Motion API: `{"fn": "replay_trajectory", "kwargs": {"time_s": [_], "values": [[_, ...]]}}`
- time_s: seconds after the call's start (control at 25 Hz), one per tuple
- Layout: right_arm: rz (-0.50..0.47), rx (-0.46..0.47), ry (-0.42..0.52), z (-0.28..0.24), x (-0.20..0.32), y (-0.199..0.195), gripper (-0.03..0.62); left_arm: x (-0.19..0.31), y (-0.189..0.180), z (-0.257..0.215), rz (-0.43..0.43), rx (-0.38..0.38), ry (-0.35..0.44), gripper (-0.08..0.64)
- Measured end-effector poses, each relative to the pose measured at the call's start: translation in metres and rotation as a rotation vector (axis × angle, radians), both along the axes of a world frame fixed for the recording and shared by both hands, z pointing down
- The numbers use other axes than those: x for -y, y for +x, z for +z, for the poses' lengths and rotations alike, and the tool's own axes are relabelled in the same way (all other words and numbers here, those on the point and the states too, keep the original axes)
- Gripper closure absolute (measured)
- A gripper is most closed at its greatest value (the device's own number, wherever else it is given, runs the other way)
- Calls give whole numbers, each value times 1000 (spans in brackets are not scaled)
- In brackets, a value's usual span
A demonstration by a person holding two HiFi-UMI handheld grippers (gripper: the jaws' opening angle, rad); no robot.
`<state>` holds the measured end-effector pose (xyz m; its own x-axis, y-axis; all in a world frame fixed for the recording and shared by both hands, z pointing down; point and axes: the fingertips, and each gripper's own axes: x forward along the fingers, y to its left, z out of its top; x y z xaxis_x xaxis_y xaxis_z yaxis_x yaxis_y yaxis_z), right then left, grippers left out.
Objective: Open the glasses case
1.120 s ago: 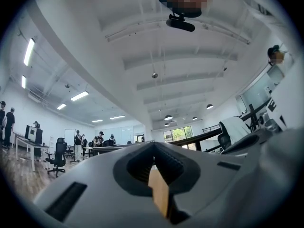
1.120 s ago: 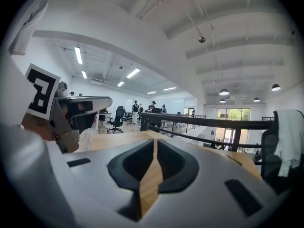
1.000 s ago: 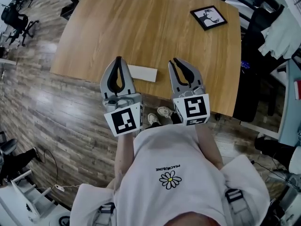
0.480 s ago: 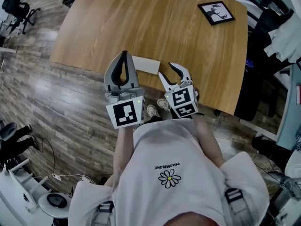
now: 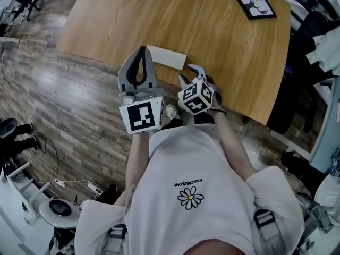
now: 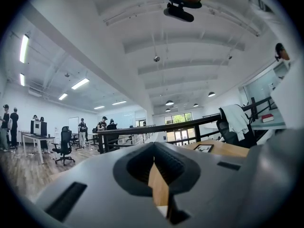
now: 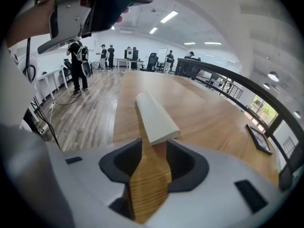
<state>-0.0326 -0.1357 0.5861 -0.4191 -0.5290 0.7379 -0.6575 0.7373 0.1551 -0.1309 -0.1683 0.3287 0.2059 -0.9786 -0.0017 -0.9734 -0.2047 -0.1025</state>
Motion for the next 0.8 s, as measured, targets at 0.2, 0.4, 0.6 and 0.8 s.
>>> {"fn": "replay_trajectory", "kwargs": {"time_s": [0.2, 0.4, 0.6, 0.8], "values": [[-25, -25, -30, 8, 2, -5, 429, -4, -10, 1, -27, 8, -3, 543], [-27, -36, -39, 11, 4, -7, 445, -6, -21, 4, -43, 30, -11, 543], [-2, -2, -62, 14, 2, -8, 469, 12, 8, 34, 214, 263, -52, 523], [-4, 10, -83, 15, 2, -8, 471, 8, 15, 68, 303, 335, -103, 511]]}}
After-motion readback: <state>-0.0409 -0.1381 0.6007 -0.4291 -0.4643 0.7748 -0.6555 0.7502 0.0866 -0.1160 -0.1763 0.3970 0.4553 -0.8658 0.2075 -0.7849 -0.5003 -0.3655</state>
